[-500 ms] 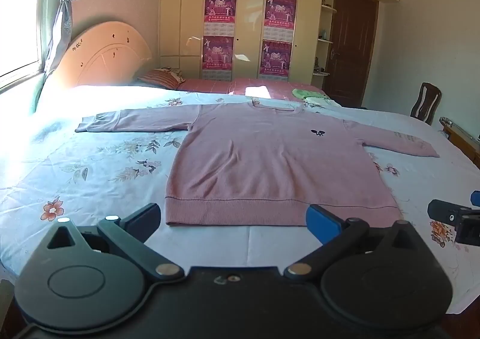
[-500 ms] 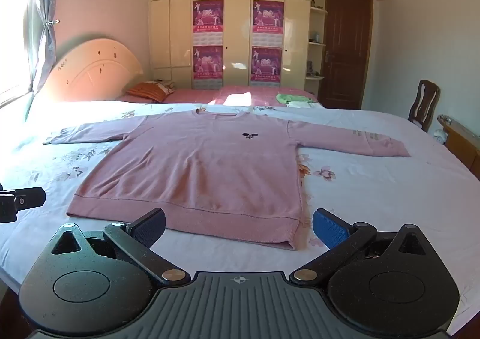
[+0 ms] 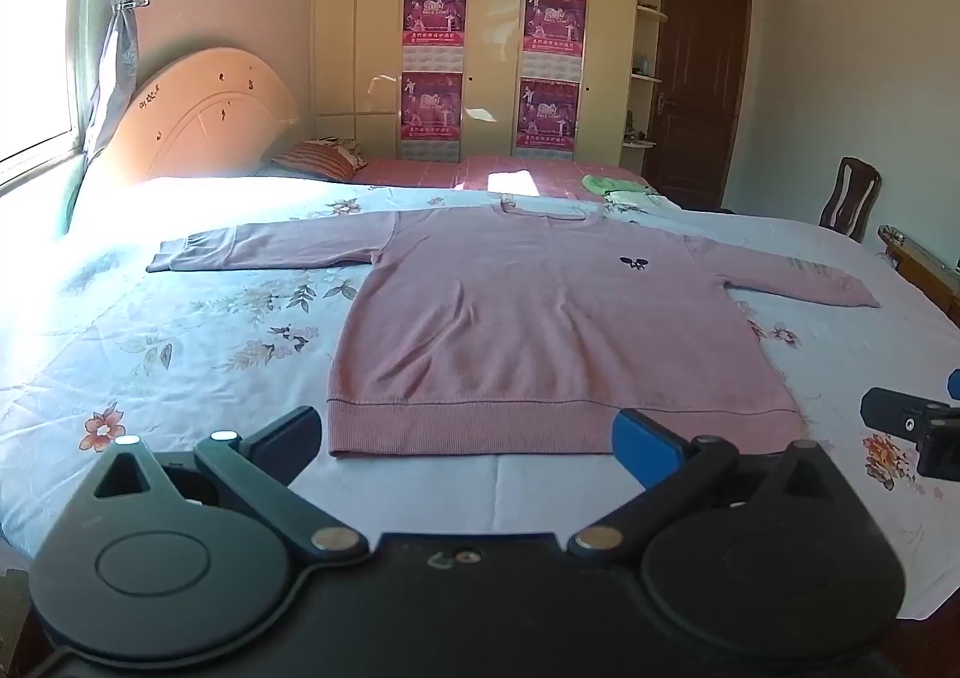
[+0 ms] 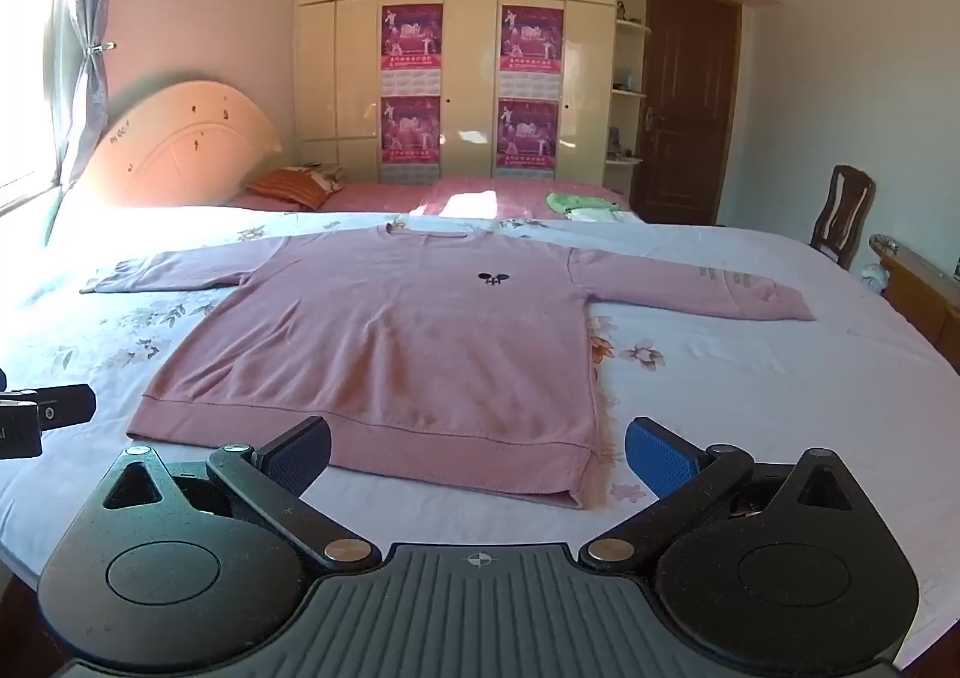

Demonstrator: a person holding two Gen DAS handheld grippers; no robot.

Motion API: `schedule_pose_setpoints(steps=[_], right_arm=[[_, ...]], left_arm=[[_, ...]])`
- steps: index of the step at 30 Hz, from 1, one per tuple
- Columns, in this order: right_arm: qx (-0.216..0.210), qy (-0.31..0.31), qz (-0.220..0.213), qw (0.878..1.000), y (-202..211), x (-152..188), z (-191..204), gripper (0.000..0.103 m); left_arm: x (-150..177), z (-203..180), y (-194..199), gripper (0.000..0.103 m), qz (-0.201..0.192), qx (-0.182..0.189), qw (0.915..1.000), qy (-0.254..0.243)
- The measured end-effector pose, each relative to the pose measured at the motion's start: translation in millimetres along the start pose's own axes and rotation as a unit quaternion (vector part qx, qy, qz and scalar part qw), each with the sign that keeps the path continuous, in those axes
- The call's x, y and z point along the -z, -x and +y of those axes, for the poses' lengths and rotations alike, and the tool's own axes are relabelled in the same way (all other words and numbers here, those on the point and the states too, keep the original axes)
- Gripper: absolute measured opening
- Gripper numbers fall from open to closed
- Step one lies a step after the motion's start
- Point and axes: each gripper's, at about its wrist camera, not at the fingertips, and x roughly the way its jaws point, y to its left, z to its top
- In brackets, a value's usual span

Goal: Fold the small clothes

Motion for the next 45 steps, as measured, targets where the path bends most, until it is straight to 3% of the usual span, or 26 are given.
schedule_pose_setpoints(steps=[45], right_arm=[[0.007,0.009,-0.004,1.0,10,-3,13,0.103]], left_arm=[[3,25,-9,0.103,0.003,0.004,1.0,-0.004]])
